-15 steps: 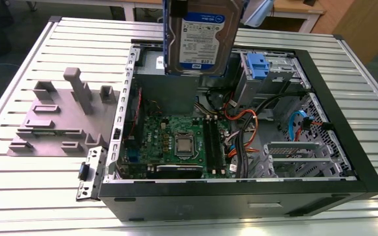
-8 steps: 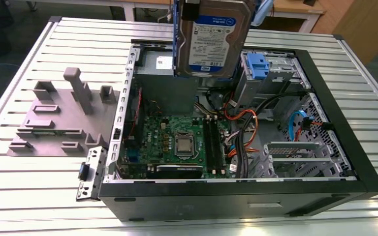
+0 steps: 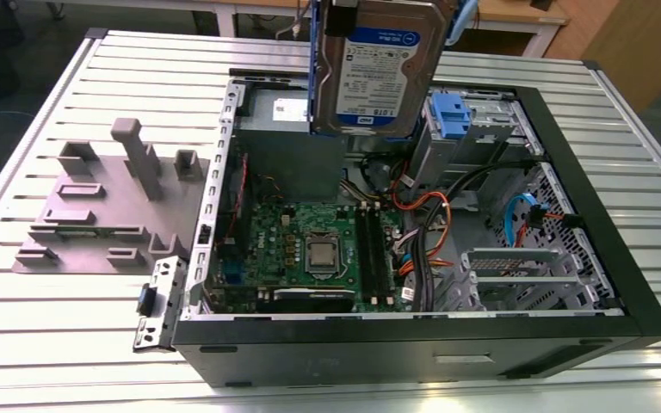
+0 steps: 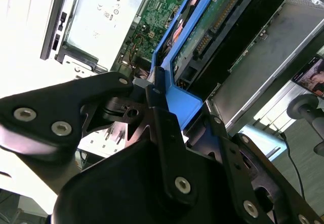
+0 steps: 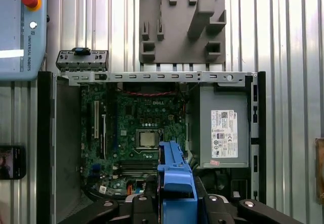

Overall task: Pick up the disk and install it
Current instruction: 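Insert the disk into the insertion slot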

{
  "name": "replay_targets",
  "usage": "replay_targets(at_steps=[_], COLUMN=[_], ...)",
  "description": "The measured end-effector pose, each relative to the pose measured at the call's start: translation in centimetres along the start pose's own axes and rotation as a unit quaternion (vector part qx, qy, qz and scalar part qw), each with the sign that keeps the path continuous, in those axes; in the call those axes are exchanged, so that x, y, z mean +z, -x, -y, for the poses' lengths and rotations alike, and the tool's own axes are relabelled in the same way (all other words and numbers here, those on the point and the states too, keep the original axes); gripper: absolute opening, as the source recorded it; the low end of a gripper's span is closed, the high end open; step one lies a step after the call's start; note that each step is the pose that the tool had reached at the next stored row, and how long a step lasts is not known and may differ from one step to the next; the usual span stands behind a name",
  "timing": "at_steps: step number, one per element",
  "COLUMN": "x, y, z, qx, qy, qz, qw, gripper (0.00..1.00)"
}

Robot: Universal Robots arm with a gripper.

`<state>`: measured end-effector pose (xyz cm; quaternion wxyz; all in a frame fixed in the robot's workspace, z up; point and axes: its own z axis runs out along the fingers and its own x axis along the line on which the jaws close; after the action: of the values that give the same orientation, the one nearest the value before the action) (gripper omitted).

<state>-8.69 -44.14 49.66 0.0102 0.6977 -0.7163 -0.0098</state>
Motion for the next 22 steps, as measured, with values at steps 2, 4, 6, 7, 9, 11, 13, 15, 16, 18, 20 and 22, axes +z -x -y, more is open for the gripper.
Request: replay_targets(at_steps=[2,4,6,7,9,11,13,15,16,18,20,22], x=[0.0,0.0,-0.01,0.0,0.0,0.0,0.0,-0.01,-0.01,0.0,0.01,0.02], y=[0.0,0.0,0.0,0.0,0.0,-0.02,-0.07,-0.14,-0.23,-0.47,-0.7,-0.95], z=[0.03,0.13,0.2,0.2,0.19,0.2,0.2,0.2,0.21,0.21,0.21,0.22], qx=[0.0,0.0,0.0,0.0,0.0,0.0,0.0,0.0,0.0,0.0,0.0,0.0], qy=[0.0,0.0,0.0,0.0,0.0,0.0,0.0,0.0,0.0,0.0,0.0,0.0], qz=[0.0,0.0,0.0,0.0,0.0,0.0001,0.0001,0.0,0.0,0.0,0.0001,0.0001], qw=[1.0,1.0,1.0,1.0,1.0,1.0,1.0,1.0,1.0,1.0,1.0,1.0], gripper=[0.36,0.36,0.36,0.36,0.36,0.36,0.36,0.36,0.36,0.36,0.36,0.36])
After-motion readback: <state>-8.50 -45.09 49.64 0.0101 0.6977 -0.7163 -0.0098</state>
